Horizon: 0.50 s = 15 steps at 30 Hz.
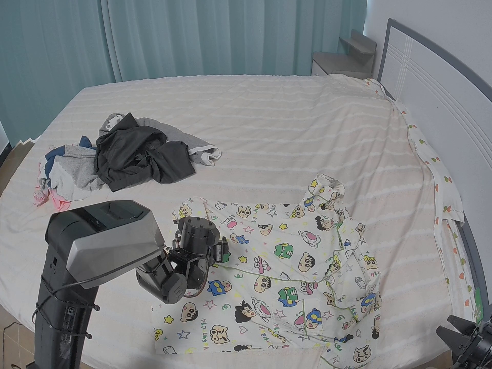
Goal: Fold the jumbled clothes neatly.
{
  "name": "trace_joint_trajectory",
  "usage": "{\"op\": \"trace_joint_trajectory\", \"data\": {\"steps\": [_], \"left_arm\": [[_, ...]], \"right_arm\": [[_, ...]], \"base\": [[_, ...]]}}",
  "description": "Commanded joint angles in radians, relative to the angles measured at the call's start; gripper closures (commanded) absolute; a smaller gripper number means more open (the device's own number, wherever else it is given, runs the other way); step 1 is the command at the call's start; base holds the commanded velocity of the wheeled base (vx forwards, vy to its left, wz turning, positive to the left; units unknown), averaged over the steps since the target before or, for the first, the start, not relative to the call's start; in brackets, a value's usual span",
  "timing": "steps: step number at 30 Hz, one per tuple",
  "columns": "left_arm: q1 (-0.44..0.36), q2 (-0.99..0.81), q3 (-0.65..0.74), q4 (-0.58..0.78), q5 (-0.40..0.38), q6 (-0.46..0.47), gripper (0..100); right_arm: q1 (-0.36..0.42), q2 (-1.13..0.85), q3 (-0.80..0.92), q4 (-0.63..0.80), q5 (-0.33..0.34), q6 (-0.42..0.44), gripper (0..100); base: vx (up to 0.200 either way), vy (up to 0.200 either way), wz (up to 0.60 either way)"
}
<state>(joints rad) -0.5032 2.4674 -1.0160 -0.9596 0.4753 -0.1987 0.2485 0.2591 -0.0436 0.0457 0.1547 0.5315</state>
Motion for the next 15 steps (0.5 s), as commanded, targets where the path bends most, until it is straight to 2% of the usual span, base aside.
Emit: {"op": "trace_joint_trajectory", "data": {"steps": [1,13,14,15], "left_arm": [[0.002,0.001,0.000,0.002,0.000,0.001,0],[0.023,0.016,0.002,0.009,0.002,0.004,0],[0.025,0.016,0.002,0.007,0.002,0.004,100],[0.025,0.018,0.002,0.007,0.002,0.004,100]], "right_arm": [[0.002,0.005,-0.001,0.000,0.000,0.001,0],[0.002,0.005,-0.001,0.000,0.002,0.001,0],[0.002,0.005,-0.001,0.000,0.002,0.001,0],[0.002,0.005,-0.001,0.000,0.002,0.001,0]], "base": [[0.000,0.000,0.00],[0.000,0.000,0.00],[0.000,0.000,0.00],[0.000,0.000,0.00]]}}
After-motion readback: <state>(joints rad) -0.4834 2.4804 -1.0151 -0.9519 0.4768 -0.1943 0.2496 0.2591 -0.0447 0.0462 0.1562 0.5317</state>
